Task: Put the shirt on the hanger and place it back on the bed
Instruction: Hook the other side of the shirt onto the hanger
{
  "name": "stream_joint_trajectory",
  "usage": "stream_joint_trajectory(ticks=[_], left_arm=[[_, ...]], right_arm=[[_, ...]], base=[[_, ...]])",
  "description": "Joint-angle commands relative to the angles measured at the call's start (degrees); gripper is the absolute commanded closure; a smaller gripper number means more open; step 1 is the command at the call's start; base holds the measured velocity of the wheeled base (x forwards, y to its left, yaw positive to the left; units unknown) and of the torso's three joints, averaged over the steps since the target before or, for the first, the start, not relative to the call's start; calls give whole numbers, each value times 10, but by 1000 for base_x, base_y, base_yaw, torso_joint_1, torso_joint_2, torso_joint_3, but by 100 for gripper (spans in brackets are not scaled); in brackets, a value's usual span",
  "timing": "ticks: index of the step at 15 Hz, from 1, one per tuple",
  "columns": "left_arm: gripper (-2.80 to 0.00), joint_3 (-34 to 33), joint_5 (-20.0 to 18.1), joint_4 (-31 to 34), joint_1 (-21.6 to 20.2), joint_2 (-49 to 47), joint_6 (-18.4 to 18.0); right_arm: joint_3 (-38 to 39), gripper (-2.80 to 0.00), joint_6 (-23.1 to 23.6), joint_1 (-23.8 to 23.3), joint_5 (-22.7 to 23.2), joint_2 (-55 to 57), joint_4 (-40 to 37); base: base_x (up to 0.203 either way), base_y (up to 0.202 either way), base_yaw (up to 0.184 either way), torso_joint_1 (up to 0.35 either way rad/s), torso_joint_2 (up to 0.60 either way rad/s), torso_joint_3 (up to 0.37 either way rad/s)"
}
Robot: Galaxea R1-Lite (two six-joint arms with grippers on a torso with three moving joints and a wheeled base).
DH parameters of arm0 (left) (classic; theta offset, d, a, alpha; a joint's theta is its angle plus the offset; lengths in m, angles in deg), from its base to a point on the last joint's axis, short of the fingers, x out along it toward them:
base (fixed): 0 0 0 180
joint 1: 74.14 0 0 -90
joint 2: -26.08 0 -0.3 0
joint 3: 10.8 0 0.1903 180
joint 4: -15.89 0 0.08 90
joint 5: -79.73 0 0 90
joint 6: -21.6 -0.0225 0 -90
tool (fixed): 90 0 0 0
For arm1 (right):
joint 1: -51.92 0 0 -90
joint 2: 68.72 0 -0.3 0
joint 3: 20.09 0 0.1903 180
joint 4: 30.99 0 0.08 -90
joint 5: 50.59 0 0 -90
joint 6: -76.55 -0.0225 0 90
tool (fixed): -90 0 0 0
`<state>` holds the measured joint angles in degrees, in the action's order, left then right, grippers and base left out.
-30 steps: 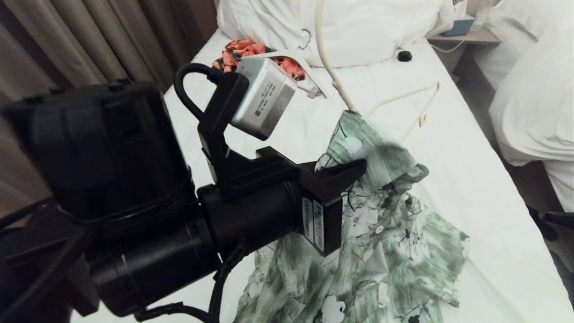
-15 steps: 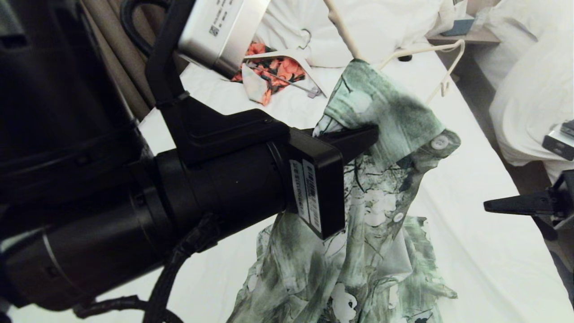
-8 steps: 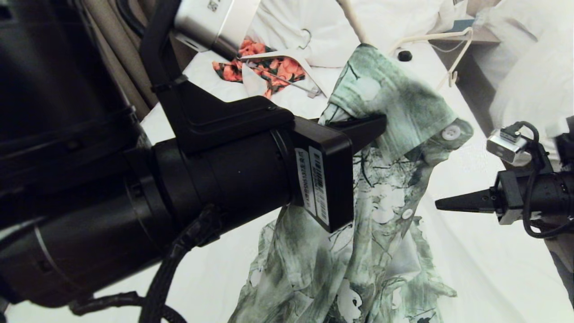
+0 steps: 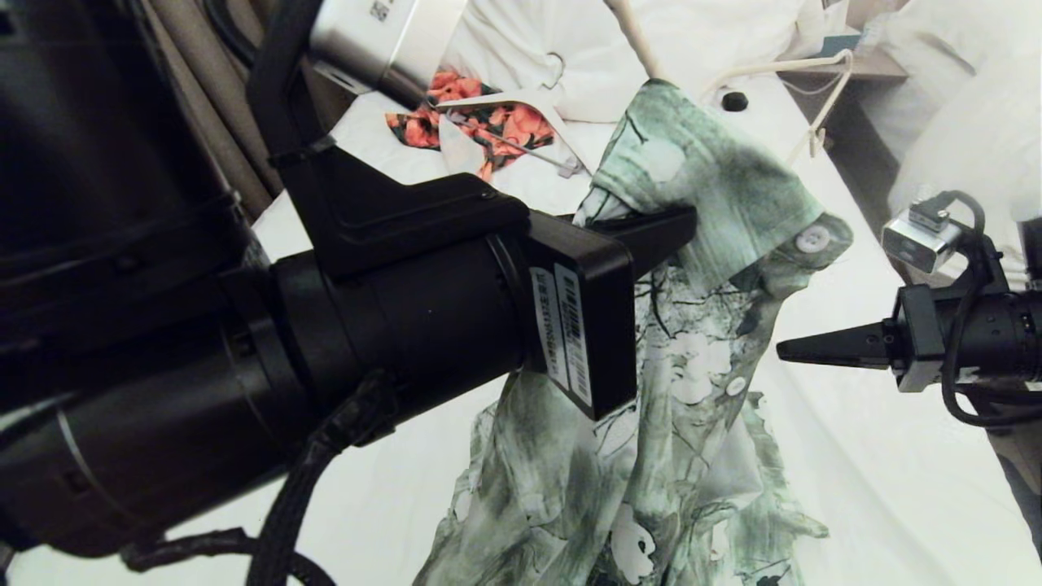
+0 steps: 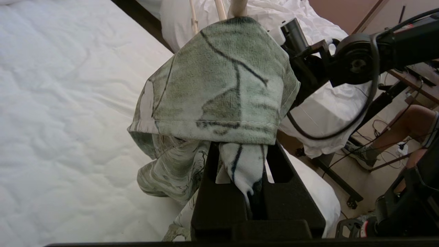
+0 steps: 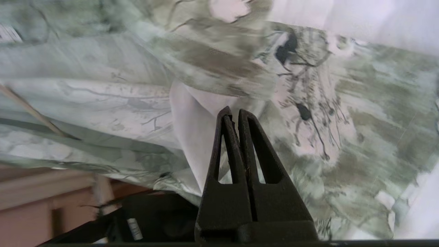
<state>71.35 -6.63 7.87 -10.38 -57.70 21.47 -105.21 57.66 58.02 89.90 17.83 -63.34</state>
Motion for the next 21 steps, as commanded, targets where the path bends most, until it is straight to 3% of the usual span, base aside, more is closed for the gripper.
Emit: stream_joint_trajectory(ticks=[1,4,7,8,12,16,21], left_arm=[[0,0,1,-2,0,1,0],[0,0,1,9,0,3,0],[0,-1,1,11,-1,6,0],[0,-1,1,11,-1,6,0],[0,3,1,11,-1,4,0],[0,6,2,29,-1,14,-1],[0,10,2,30,-1,13,-1]], right_arm=[[6,0,5,29,-13,0,8],[17,0,20,86,-88,35,72],[13,0,21,89,-94,22,89],[14,-280,21,89,-94,2,89],[17,-280,29,88,-102,-20,70],[11,-280,78,88,-103,23,71],[-1,-280,93,94,-102,64,132]], base=[[0,0,0,0,0,0],[0,0,0,0,0,0],[0,0,0,0,0,0],[0,0,0,0,0,0],[0,0,0,0,0,0],[0,0,0,0,0,0],[0,0,0,0,0,0]])
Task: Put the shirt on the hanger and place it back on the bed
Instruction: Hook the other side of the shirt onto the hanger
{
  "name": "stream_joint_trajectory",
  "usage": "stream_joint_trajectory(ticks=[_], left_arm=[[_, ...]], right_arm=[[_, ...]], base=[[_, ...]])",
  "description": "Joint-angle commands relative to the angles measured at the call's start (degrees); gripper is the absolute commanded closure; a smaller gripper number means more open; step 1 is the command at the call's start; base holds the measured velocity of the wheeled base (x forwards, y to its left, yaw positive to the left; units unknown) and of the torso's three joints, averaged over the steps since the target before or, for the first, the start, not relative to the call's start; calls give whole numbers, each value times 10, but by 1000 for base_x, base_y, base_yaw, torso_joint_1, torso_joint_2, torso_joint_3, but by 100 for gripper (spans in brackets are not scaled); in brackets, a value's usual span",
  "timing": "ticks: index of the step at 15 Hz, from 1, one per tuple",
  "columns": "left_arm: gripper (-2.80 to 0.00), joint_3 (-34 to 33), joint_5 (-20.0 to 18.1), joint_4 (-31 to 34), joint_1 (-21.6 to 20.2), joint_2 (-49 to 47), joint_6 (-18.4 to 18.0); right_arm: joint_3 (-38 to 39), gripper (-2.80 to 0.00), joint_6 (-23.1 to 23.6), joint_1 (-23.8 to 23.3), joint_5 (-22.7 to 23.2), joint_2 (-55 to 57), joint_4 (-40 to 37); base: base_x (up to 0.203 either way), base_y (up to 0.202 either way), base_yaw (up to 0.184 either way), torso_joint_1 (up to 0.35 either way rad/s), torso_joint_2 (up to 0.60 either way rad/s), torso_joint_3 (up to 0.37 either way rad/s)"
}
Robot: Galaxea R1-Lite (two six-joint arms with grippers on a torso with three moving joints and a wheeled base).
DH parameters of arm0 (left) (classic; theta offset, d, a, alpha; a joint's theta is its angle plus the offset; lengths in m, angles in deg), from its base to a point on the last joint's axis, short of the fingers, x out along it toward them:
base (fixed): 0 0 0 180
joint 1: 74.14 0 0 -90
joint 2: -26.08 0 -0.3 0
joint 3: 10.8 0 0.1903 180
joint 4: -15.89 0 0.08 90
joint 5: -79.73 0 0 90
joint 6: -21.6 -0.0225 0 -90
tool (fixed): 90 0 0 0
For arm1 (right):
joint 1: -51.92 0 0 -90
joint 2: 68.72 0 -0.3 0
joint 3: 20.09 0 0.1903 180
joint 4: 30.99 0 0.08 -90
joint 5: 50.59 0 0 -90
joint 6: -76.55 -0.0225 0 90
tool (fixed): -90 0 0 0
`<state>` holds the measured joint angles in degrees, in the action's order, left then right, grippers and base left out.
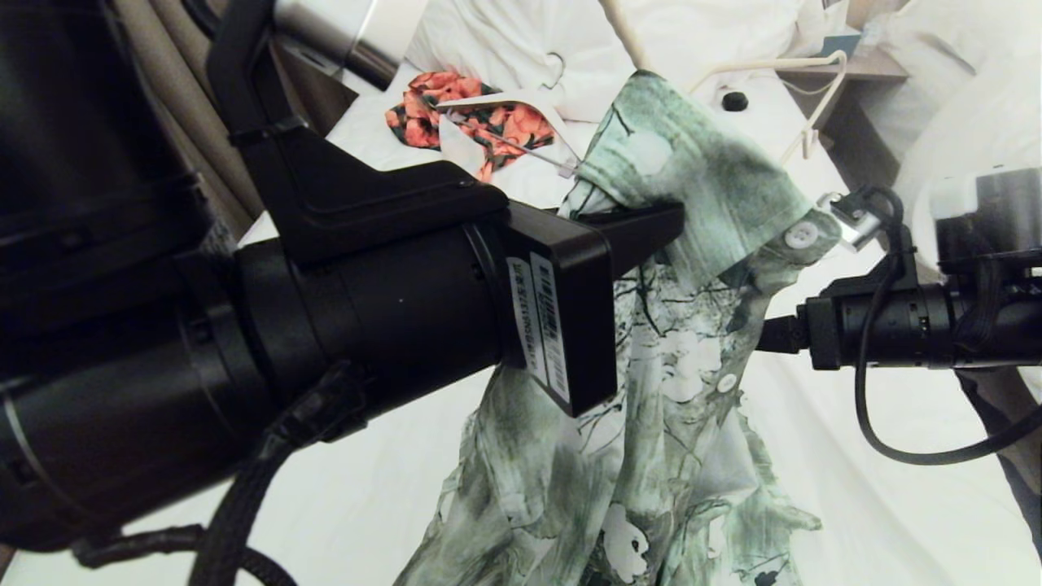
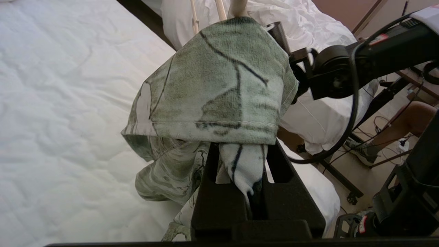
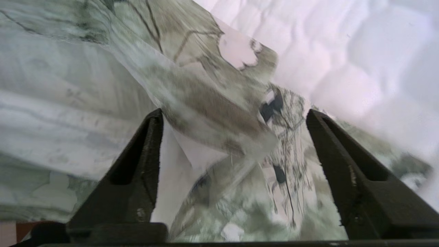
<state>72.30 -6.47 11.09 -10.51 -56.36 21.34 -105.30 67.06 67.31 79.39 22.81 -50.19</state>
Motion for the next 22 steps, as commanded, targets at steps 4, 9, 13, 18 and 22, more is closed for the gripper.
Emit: stream_joint_trajectory(ticks=[4,9,13,18,22], left_arm=[[0,3,0,-2,0,-1,0],[0,6,0,-2,3,-3,0],[0,7,0,-2,3,-5,0],[0,-20,-1,-4,-1,-6,3],[0,-66,-1,-9,-16,-3,30]], right_arm=[[-2,-280,-2,26,3,21,2],[-8,0,-3,42,-4,22,1],[-2,0,-21,46,-3,20,-2],[-2,0,-89,28,-6,10,5],[-1,0,-128,-25,-13,10,6]], base=[[0,0,0,0,0,0],[0,0,0,0,0,0],[0,0,0,0,0,0],[0,0,0,0,0,0],[0,0,0,0,0,0]])
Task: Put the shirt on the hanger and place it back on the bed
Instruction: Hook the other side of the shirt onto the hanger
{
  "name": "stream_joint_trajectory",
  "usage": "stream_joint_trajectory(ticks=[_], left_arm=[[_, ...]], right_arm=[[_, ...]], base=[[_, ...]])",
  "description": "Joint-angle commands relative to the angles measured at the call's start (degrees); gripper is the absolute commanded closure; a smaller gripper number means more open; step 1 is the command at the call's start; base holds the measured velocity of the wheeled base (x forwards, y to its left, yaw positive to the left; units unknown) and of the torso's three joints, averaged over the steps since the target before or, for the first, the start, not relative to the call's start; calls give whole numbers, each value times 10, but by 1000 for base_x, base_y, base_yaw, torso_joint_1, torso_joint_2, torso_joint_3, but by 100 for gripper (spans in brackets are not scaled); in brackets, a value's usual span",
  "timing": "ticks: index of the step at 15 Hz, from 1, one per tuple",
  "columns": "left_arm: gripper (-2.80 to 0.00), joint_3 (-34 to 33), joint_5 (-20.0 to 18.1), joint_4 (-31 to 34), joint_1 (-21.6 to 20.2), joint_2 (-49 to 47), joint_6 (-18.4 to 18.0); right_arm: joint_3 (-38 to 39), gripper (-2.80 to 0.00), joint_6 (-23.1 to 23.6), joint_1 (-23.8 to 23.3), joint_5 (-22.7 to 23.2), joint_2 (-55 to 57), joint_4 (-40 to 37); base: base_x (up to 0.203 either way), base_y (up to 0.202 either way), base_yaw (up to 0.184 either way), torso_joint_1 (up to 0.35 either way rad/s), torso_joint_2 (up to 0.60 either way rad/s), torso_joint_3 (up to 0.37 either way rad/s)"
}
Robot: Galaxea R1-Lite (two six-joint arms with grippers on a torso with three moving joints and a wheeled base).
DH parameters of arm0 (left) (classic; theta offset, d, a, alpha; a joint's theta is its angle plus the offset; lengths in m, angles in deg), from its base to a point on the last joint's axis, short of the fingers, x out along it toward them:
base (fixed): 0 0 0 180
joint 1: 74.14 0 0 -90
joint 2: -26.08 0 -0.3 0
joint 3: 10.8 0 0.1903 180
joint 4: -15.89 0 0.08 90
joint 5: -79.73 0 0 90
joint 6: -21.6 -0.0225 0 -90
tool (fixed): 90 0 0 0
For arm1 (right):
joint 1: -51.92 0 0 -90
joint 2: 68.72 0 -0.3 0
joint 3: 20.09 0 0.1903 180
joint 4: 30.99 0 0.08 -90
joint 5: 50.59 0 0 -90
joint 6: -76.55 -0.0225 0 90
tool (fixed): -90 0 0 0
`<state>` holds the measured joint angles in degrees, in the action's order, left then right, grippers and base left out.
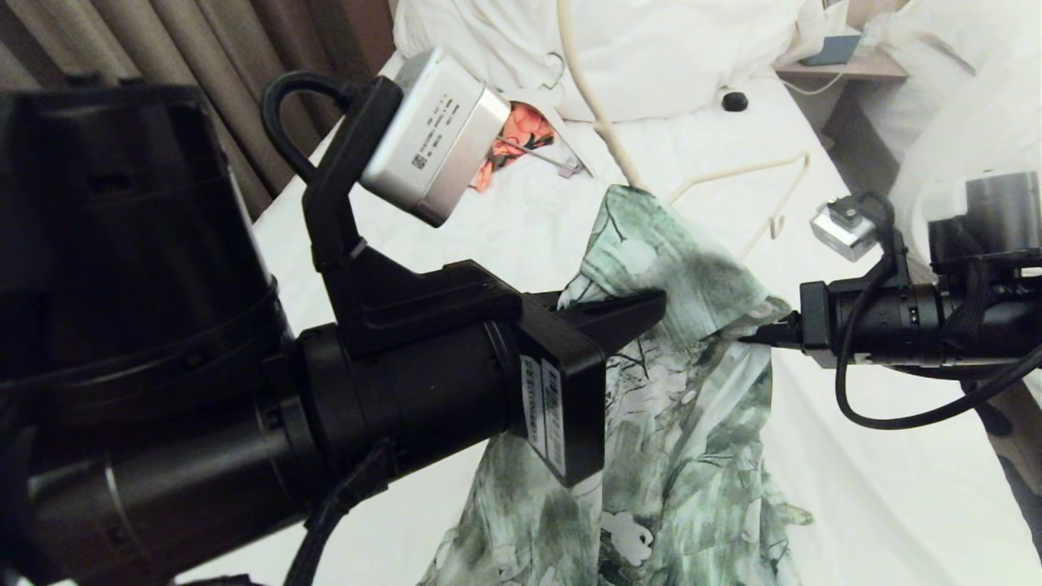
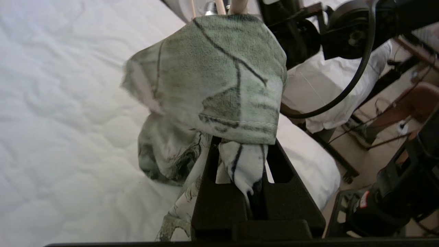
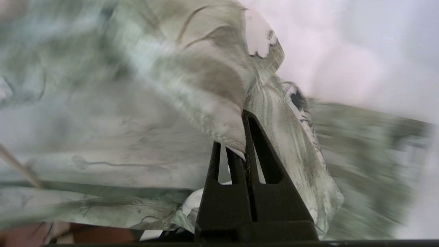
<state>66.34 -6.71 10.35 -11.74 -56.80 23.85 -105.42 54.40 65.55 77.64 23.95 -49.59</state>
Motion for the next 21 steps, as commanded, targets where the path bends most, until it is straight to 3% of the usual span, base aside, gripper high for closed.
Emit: stream_joint_trajectory(ticks=[1,9,14,21], left_arm=[[0,-6,2,0,-5,4,14],[0,-32,22,30,-5,2,48],[0,-86,22,35,-4,43,50],[0,-141,29,44,34,65,51]], right_arm=[[2,0,-2,-17,-6,2,0],[-4,0,-3,-49,-13,28,2],[-13,0,-1,-60,-13,29,2],[-36,0,8,-58,-30,33,-4]], base=[[0,0,0,0,0,0],[0,0,0,0,0,0],[0,0,0,0,0,0],[0,0,0,0,0,0]])
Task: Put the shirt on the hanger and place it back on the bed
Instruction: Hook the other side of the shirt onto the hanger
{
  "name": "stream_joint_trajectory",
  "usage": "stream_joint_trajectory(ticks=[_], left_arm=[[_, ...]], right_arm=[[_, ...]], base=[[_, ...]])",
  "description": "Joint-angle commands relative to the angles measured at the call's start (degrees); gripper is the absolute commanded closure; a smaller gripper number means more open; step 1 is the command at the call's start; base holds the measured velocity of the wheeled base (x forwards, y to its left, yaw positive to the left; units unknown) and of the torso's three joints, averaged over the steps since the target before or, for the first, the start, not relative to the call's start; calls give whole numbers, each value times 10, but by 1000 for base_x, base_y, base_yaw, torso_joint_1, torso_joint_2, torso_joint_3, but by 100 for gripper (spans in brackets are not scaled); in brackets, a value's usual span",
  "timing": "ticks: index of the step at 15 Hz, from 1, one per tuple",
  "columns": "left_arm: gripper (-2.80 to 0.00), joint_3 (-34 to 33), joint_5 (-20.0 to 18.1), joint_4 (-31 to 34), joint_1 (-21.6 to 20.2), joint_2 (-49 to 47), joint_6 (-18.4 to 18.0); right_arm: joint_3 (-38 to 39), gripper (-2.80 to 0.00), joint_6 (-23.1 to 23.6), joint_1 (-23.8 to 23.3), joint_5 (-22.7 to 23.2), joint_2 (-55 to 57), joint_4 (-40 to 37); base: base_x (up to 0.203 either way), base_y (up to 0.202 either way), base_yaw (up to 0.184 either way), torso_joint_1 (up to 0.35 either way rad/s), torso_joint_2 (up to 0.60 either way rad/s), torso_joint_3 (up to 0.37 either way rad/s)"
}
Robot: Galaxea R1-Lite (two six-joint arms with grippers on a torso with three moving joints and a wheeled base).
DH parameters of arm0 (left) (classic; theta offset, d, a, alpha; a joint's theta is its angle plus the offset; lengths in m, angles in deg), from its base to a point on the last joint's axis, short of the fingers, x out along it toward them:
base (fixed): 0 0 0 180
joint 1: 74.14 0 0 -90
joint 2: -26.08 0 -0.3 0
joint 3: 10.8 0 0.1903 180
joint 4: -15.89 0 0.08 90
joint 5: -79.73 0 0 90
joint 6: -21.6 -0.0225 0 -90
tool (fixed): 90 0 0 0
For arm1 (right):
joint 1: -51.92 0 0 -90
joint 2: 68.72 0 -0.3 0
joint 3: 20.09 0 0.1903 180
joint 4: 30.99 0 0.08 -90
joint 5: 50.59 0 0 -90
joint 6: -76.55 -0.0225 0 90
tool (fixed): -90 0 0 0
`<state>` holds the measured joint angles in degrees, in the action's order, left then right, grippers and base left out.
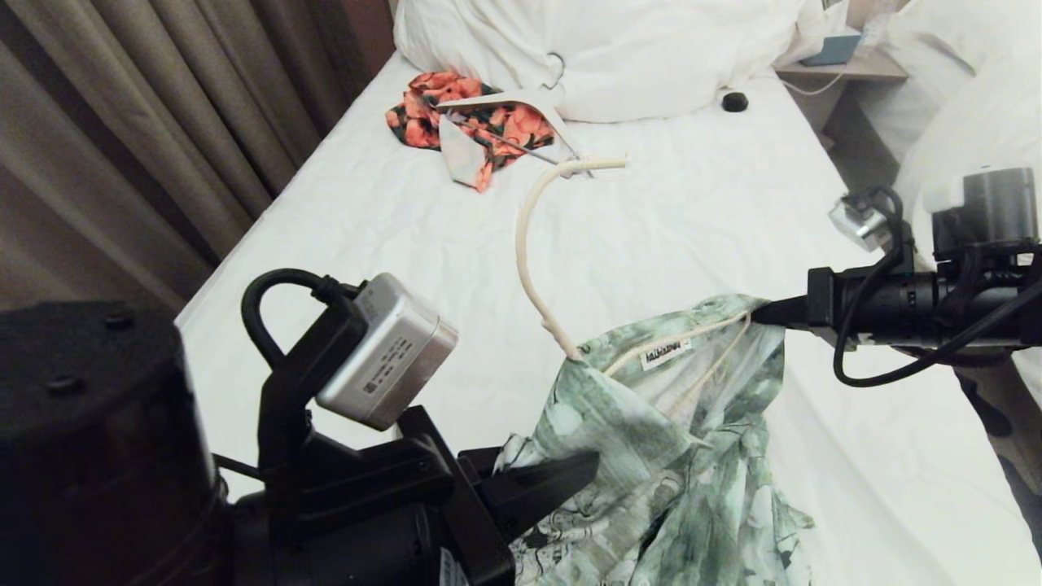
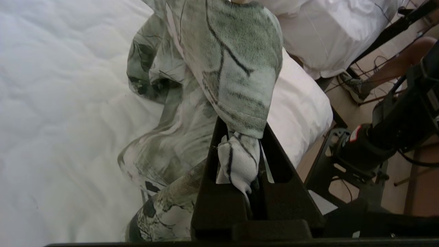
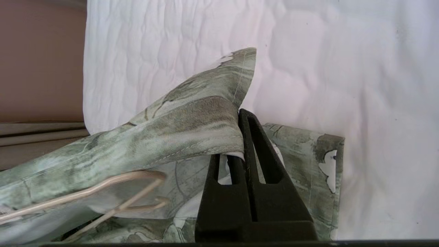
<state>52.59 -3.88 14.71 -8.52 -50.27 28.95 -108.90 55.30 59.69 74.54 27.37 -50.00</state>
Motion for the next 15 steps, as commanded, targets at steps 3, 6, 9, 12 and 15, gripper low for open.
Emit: stream_joint_trajectory(ticks=[3,6,9,12,15], left_arm=[[0,-13,4,-2,2,-15,-1],[0,0,26,-2,-1,-14,-3],[0,19,28,1,2,-23,-6],[0,36,27,-4,3,-41,-6],[0,82,26,-4,4,-62,-6]], right_arm=[[-19,0,-1,2,1,-20,-28],[-39,0,-1,12,2,-65,-101],[-41,0,-3,24,4,-120,-115],[-60,0,-3,53,5,-163,-126],[-77,0,2,89,6,-171,-130]], base=[[0,0,0,0,0,0],[0,0,0,0,0,0],[0,0,0,0,0,0],[0,0,0,0,0,0],[0,0,0,0,0,0]])
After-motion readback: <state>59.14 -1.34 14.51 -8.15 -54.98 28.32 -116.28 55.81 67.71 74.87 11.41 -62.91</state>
